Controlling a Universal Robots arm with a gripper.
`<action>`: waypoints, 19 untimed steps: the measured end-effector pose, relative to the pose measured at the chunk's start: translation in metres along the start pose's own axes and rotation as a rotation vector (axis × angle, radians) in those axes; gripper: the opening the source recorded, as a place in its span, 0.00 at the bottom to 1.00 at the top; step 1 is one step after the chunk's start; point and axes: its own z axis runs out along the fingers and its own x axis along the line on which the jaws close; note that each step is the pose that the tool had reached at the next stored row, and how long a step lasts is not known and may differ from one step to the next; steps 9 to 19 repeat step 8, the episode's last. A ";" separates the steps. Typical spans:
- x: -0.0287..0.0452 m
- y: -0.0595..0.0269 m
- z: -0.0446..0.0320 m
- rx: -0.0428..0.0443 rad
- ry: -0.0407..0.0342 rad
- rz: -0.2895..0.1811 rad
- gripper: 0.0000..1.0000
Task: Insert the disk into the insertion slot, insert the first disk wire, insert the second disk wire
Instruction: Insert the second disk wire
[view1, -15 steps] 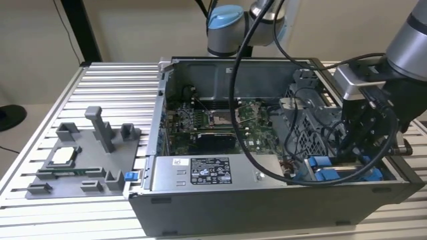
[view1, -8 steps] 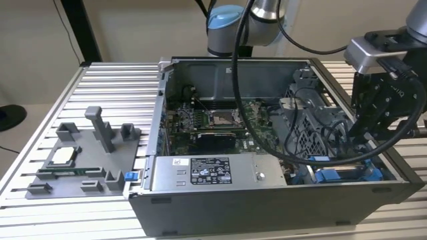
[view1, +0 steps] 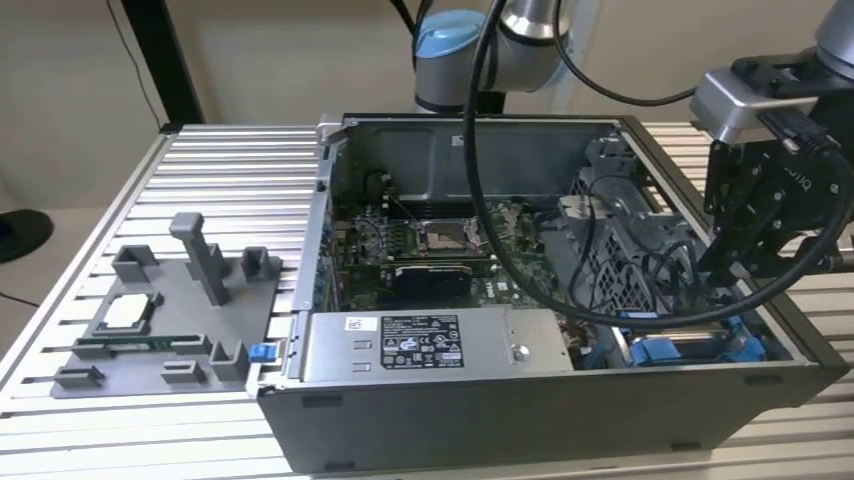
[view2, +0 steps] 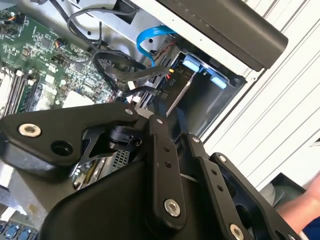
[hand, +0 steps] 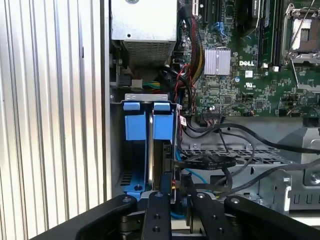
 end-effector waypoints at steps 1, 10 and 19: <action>0.0000 0.0000 -0.0001 0.0000 0.0001 0.000 1.00; 0.0000 0.0000 -0.0004 0.0000 0.0000 0.000 1.00; 0.0000 0.0000 -0.0004 0.0000 0.0000 0.000 1.00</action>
